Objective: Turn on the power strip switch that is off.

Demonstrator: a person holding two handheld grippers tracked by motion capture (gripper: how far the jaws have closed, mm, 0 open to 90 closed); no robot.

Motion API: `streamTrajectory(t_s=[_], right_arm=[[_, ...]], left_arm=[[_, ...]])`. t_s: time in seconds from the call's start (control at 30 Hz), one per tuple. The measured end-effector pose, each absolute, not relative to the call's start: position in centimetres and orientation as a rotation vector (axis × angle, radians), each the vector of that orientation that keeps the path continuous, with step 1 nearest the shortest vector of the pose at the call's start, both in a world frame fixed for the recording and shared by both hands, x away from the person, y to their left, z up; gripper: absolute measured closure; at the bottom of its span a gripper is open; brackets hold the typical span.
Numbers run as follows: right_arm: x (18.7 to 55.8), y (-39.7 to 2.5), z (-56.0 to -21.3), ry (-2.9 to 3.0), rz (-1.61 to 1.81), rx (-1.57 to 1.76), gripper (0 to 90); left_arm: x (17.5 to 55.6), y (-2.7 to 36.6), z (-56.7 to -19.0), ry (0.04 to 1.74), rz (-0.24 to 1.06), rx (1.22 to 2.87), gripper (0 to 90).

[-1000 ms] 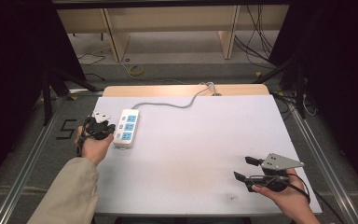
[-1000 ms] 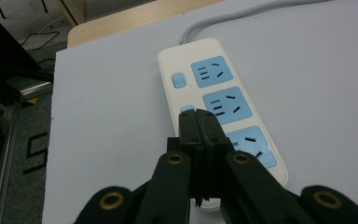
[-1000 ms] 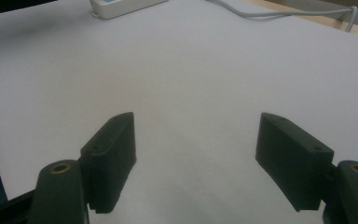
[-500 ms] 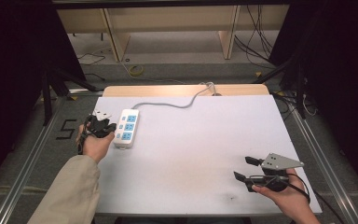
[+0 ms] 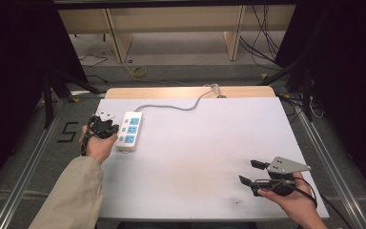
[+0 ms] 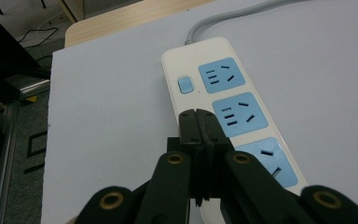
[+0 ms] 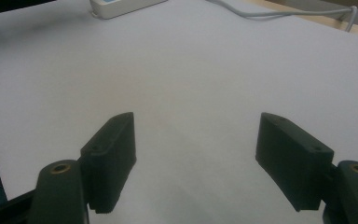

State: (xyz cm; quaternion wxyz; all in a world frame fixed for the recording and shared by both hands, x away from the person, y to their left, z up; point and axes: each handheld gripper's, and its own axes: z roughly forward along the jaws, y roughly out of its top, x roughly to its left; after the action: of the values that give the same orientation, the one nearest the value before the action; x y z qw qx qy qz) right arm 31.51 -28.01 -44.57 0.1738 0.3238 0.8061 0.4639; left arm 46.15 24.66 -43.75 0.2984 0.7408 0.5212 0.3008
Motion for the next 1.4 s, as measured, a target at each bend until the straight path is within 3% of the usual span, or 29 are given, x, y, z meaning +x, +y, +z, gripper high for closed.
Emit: streamTrajectory(t_s=[1.4], right_arm=[[31.5, -28.0, -44.6, 2.289, 1.312, 0.920, 28.9]], left_arm=[[48.9, 24.4, -45.2, 1.421, 0.712, 1.975, 89.9]])
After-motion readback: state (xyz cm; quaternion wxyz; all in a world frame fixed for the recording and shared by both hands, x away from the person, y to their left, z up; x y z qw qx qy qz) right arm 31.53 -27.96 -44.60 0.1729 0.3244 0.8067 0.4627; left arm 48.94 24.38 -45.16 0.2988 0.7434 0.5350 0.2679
